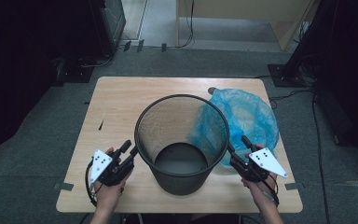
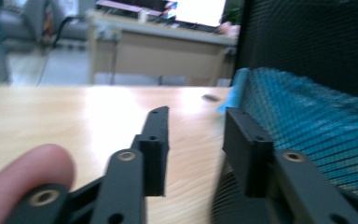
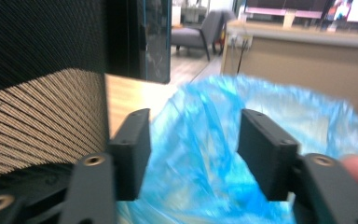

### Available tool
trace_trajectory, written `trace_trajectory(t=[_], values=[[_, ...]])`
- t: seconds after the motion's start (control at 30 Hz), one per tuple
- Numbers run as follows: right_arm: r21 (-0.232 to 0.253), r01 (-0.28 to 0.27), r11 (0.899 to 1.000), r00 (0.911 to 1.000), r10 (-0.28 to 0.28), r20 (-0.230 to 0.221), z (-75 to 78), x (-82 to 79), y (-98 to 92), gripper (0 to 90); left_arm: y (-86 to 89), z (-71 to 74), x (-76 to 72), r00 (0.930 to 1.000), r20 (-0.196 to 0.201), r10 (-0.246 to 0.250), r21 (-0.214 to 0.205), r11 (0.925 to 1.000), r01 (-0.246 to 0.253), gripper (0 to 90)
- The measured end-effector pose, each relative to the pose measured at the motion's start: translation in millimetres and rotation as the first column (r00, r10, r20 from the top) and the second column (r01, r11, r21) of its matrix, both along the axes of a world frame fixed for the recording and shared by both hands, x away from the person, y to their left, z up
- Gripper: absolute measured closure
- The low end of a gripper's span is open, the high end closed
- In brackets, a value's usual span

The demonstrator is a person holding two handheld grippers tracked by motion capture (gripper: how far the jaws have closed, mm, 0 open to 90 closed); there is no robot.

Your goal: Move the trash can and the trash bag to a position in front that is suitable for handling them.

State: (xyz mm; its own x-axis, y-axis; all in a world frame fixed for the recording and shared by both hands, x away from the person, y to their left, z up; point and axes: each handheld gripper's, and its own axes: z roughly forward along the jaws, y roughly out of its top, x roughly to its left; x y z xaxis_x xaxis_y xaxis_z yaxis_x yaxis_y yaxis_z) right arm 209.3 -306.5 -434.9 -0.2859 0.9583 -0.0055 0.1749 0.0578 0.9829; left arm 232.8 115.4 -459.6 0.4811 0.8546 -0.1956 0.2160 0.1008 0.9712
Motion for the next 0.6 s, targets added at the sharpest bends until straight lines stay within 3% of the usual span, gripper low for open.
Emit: trace_trajectory(t=[0.07,0.1,0.17,0.2,0.23,0.3,0.37,0.43,0.53,0.6], values=[[-0.007,-0.012,1.000,0.9984,0.011,-0.055,-9.2,5.5,-5.9,40.9,14.5,-9.3,5.6,0.9976,-0.055,0.042,-0.012,0.9990,-0.042,55.4],[-0.038,-0.008,0.999,0.9966,0.005,-0.082,-16.1,9.2,-7.3,40.7,18.4,-12.6,7.2,0.9961,-0.067,0.058,-0.010,0.9982,-0.058,52.4],[-0.044,0.000,0.999,0.9928,-0.005,-0.120,-25.3,13.4,-7.5,40.7,25.8,-21.8,11.2,0.9914,-0.087,0.098,0.030,0.9949,-0.096,47.8],[-0.045,0.005,0.999,0.9903,-0.011,-0.138,-29.9,15.7,-7.7,40.7,27.8,-26.3,13.2,0.9872,-0.099,0.125,0.069,0.9905,-0.119,46.2],[-0.051,0.017,0.999,0.9873,-0.025,-0.157,-34.0,18.1,-7.7,40.7,30.6,-31.9,16.3,0.9781,-0.129,0.163,0.125,0.9812,-0.147,44.8],[-0.062,0.030,0.998,0.9765,-0.043,-0.211,-42.0,23.9,-8.0,40.7,34.4,-36.9,20.8,0.9649,-0.189,0.182,0.153,0.9762,-0.154,39.0],[-0.078,0.032,0.996,0.9660,-0.051,-0.253,-46.7,27.1,-9.4,40.7,36.5,-42.3,24.8,0.9462,-0.232,0.225,0.222,0.9593,-0.174,32.5],[-0.100,0.037,0.994,0.9558,-0.065,-0.287,-49.8,28.3,-11.6,40.7,37.5,-46.0,26.1,0.9348,-0.249,0.253,0.260,0.9472,-0.188,27.8],[-0.141,0.058,0.988,0.9398,-0.101,-0.326,-53.9,26.3,-20.8,40.7,38.6,-52.8,27.1,0.9266,-0.265,0.266,0.308,0.9342,-0.181,25.2],[-0.169,0.084,0.982,0.9270,-0.140,-0.348,-54.8,23.2,-28.4,40.7,38.7,-54.5,27.8,0.9251,-0.271,0.266,0.313,0.9333,-0.176,24.1]])
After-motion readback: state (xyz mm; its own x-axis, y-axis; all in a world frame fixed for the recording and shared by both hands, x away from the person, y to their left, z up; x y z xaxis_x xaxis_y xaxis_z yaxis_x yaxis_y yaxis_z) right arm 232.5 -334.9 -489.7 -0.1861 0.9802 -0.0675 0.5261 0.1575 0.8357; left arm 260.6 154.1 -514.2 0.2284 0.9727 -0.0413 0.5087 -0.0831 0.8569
